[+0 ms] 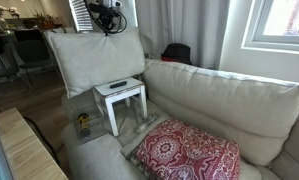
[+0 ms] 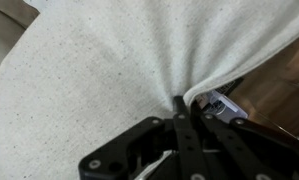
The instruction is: Put the white pillow against the backrest of the white chair, remove the black remote from the chair and put it on the maroon blanket
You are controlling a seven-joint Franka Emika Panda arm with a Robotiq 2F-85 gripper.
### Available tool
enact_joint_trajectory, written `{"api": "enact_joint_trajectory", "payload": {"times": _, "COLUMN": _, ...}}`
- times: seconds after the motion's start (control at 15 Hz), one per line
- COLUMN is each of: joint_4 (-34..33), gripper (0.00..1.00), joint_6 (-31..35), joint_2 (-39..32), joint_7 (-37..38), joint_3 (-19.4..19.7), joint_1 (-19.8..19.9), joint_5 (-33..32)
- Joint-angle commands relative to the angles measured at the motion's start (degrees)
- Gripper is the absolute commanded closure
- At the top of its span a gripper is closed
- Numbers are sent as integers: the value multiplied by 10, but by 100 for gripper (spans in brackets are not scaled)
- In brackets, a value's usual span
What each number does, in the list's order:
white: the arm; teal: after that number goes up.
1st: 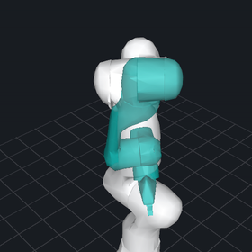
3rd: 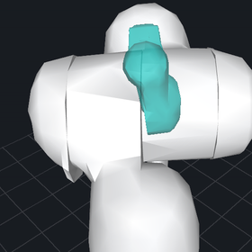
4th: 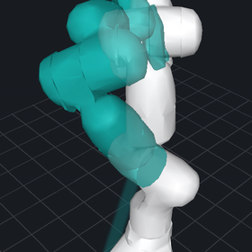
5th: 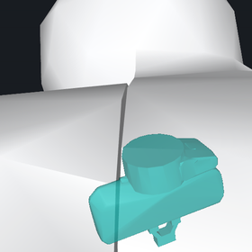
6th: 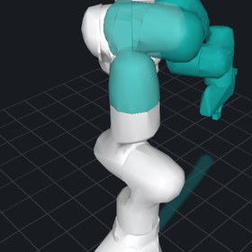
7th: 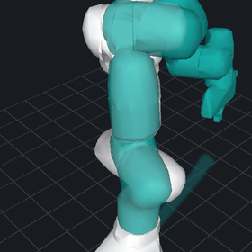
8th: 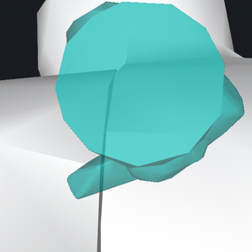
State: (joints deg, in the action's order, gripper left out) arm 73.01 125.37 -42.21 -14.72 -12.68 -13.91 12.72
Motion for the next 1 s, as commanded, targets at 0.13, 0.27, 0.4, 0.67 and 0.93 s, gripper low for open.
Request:
{"api": "enact_joint_trajectory", "payload": {"times": 0.13, "joint_4": -28, "gripper": 98, "joint_6": -9, "joint_2": -16, "joint_7": 7, "joint_3": -9, "joint_1": 9, "joint_5": -11}}
{"api": "enact_joint_trajectory", "payload": {"times": 0.27, "joint_4": -25, "gripper": 68, "joint_6": -23, "joint_2": -16, "joint_7": 8, "joint_3": -10, "joint_1": 13, "joint_5": -8}}
{"api": "enact_joint_trajectory", "payload": {"times": 0.4, "joint_4": -25, "gripper": 54, "joint_6": -30, "joint_2": -14, "joint_7": 6, "joint_3": -13, "joint_1": 17, "joint_5": -2}}
{"api": "enact_joint_trajectory", "payload": {"times": 0.67, "joint_4": -31, "gripper": 26, "joint_6": -29, "joint_2": -13, "joint_7": 3, "joint_3": -18, "joint_1": 21, "joint_5": 1}}
{"api": "enact_joint_trajectory", "payload": {"times": 0.93, "joint_4": -35, "gripper": 0, "joint_6": -33, "joint_2": -10, "joint_7": 20, "joint_3": -15, "joint_1": 20, "joint_5": 1}}
